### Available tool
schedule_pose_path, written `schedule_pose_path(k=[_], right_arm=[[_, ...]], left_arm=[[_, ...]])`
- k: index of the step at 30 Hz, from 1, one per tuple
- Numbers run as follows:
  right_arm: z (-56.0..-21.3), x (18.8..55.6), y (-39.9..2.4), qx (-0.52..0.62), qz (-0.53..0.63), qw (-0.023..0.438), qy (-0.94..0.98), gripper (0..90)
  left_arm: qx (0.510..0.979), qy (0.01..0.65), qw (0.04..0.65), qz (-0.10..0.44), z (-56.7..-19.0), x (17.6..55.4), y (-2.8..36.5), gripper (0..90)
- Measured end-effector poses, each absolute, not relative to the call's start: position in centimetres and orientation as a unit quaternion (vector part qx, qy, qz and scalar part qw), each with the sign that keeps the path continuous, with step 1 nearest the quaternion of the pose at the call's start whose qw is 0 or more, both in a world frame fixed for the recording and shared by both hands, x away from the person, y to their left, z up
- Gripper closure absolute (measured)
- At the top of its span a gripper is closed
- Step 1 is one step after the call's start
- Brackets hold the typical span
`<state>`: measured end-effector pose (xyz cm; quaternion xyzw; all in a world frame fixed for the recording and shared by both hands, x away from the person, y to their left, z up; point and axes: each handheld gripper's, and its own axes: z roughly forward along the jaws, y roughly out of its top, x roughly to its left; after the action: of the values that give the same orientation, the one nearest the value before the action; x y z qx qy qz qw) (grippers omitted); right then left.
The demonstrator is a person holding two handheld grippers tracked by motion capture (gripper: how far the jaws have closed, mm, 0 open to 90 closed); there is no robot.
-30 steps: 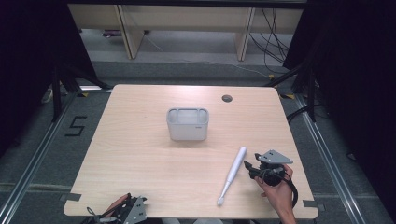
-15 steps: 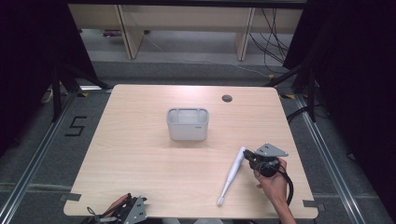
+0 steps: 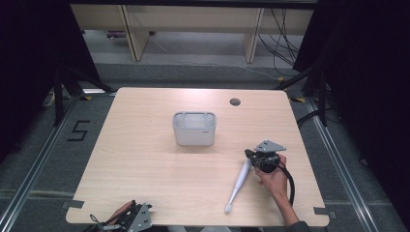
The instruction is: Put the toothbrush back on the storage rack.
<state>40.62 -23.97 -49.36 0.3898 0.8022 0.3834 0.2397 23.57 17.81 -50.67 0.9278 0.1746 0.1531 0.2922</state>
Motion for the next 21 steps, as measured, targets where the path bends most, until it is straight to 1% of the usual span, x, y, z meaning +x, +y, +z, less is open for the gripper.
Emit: schedule_pose_path(k=[1, 3, 4, 5, 6, 7, 8, 13, 20, 21], right_arm=[[-49.46, 40.63, -23.79, 0.403, 0.382, 0.231, 0.799, 88.8], [-49.55, 40.96, -23.87, 0.397, 0.380, 0.238, 0.801, 88.8], [-49.47, 40.98, -23.89, 0.402, 0.378, 0.231, 0.802, 88.8], [-49.57, 41.11, -23.97, 0.399, 0.377, 0.239, 0.801, 88.7], [-49.60, 41.16, -23.98, 0.401, 0.378, 0.234, 0.801, 88.7], [-49.65, 41.28, -24.13, 0.395, 0.372, 0.238, 0.806, 88.7], [-49.79, 41.44, -24.13, 0.393, 0.374, 0.231, 0.807, 88.5], [-49.76, 41.41, -24.26, 0.398, 0.368, 0.226, 0.809, 88.2], [-49.83, 41.22, -24.48, 0.401, 0.353, 0.232, 0.813, 87.5], [-49.85, 41.14, -24.47, 0.406, 0.352, 0.222, 0.814, 87.3]], left_arm=[[0.928, 0.174, 0.292, 0.153, -50.66, 23.59, 17.82, 15.3], [0.928, 0.175, 0.291, 0.155, -50.67, 23.59, 17.82, 15.3], [0.927, 0.176, 0.291, 0.157, -50.66, 23.57, 17.82, 15.3], [0.927, 0.175, 0.291, 0.160, -50.65, 23.55, 17.81, 15.3], [0.928, 0.173, 0.292, 0.154, -50.62, 23.59, 17.85, 15.3], [0.928, 0.173, 0.292, 0.153, -50.63, 23.60, 17.85, 15.3], [0.928, 0.174, 0.293, 0.155, -50.64, 23.59, 17.83, 15.3], [0.928, 0.173, 0.292, 0.155, -50.60, 23.57, 17.86, 15.3], [0.928, 0.172, 0.293, 0.153, -50.55, 23.55, 17.87, 15.3], [0.927, 0.171, 0.297, 0.152, -50.57, 23.50, 17.87, 15.3]])
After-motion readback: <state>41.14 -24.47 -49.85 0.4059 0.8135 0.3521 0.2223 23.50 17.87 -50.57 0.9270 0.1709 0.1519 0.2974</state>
